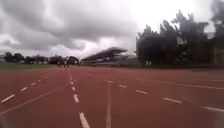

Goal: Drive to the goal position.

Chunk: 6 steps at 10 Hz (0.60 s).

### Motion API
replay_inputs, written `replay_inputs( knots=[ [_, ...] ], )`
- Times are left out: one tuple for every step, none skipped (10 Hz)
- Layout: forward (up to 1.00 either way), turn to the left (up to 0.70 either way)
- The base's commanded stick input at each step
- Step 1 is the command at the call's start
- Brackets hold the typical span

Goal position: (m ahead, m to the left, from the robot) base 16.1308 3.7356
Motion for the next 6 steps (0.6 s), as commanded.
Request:
replay_inputs(
  knots=[
    [0.70,0.00],
    [0.70,0.00],
    [0.70,0.00],
    [0.70,0.00],
    [0.70,0.00],
    [0.70,0.00]
  ],
)
